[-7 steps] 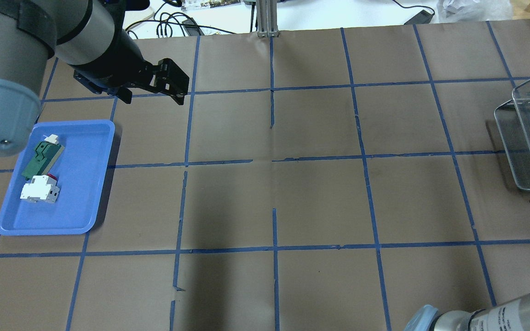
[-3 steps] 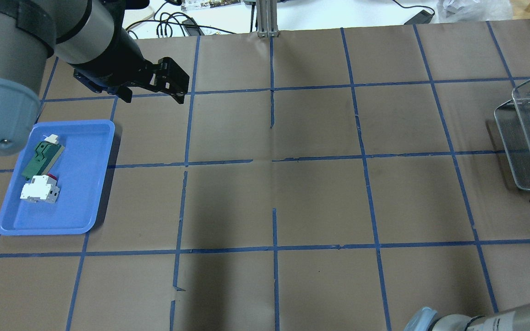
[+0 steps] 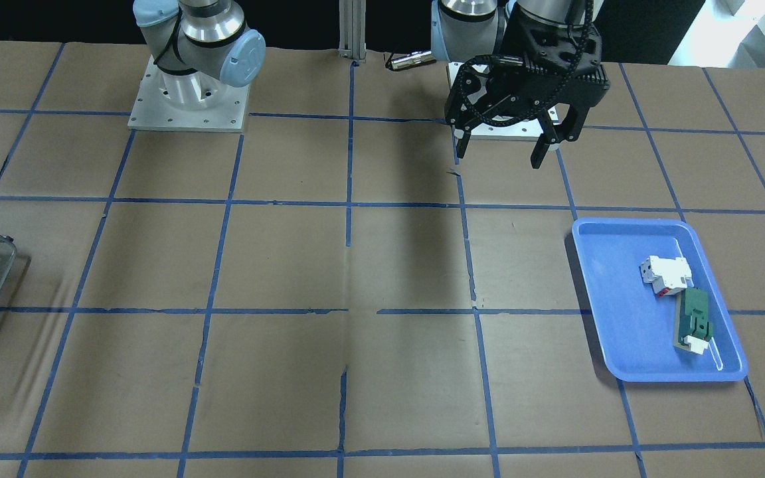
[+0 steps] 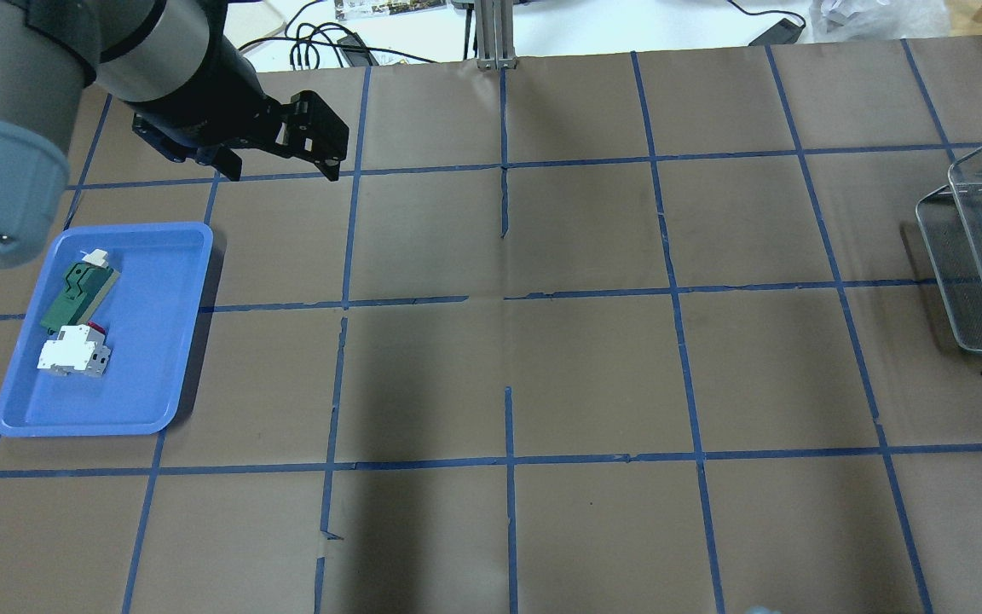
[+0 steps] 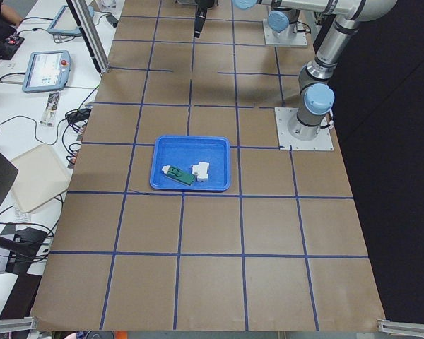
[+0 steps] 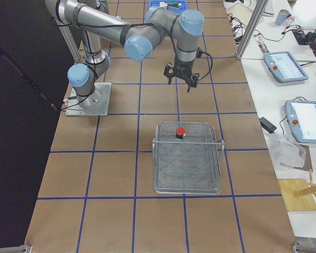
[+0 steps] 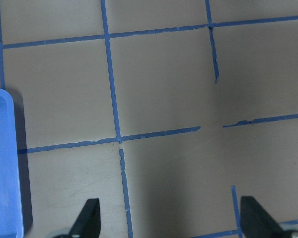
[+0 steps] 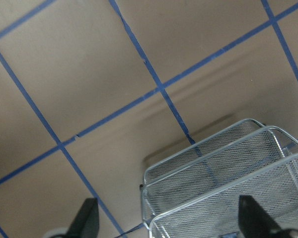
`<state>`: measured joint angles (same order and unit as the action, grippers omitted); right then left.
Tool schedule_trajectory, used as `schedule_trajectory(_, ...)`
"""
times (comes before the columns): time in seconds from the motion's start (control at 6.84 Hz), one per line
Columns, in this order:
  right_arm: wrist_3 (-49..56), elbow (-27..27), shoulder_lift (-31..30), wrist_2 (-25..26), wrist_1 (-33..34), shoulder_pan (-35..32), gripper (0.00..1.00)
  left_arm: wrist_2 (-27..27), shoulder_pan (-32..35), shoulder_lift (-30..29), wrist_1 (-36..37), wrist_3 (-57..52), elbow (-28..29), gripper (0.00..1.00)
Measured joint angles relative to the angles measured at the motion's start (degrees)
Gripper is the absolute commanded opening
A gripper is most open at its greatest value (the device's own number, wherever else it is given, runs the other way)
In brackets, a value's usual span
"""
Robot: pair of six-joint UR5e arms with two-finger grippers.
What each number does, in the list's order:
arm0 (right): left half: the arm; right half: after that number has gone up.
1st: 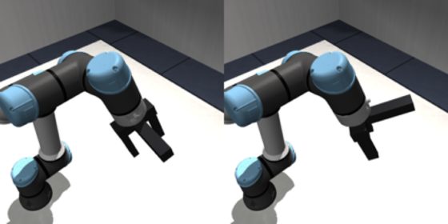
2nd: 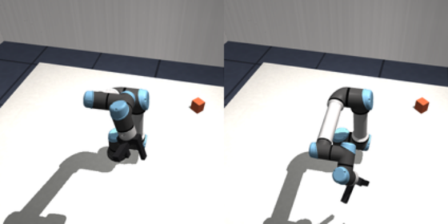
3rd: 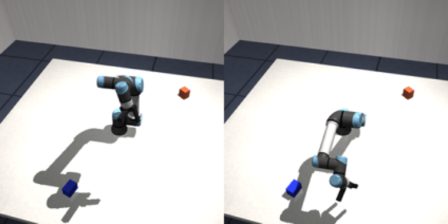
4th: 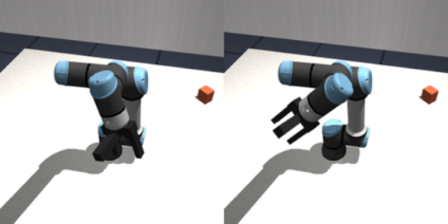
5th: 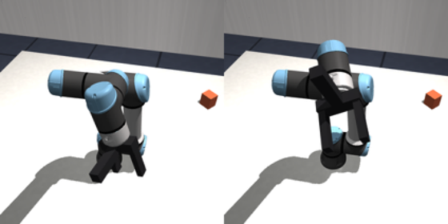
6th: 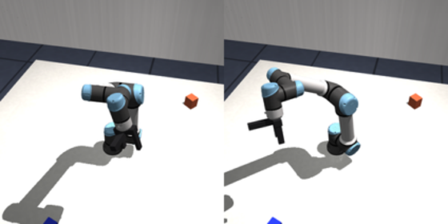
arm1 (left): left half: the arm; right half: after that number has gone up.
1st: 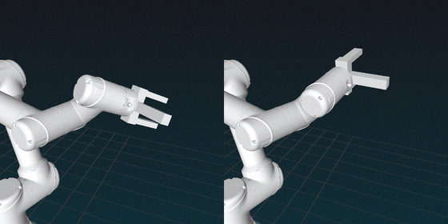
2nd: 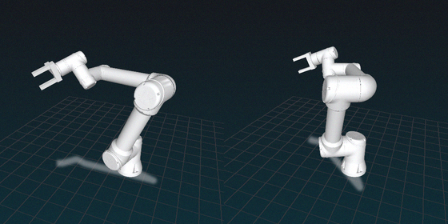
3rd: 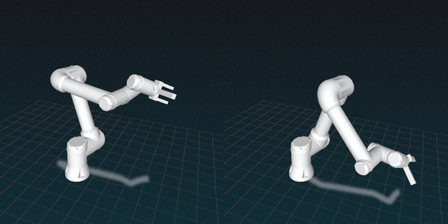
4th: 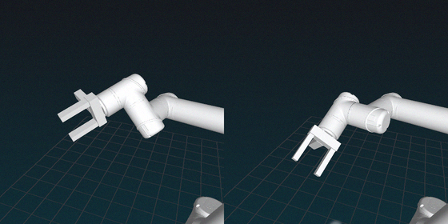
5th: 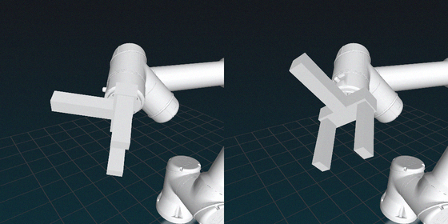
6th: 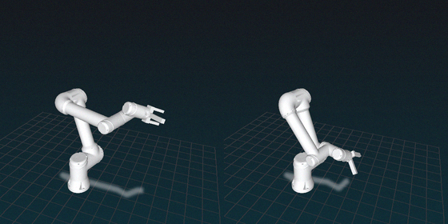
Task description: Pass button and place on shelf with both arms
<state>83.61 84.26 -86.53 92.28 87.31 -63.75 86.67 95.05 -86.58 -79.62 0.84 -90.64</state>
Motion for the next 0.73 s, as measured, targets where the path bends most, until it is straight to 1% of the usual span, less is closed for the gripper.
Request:
schedule_trajectory(0.15,-12.49,0.71,-2.79,-0.18,-1.67,-6.53,1.00,-0.07,-0.01,-0.59,-0.04,1.03,0.78,1.00)
schedule_trajectory(0.44,-41.92,1.59,-5.82,-0.88,-2.36,-19.37,1.00,-0.17,0.09,-0.71,-0.02,1.54,0.75,1.00)
schedule_trajectory(0.58,-55.06,1.49,-6.42,-1.27,-1.89,-23.66,1.00,-0.13,0.12,-0.60,-0.01,1.55,0.58,1.00)
schedule_trajectory(0.73,-65.14,1.09,-6.63,-2.18,-0.94,-25.51,1.00,-0.11,0.13,-0.52,-0.01,1.54,0.54,1.00)
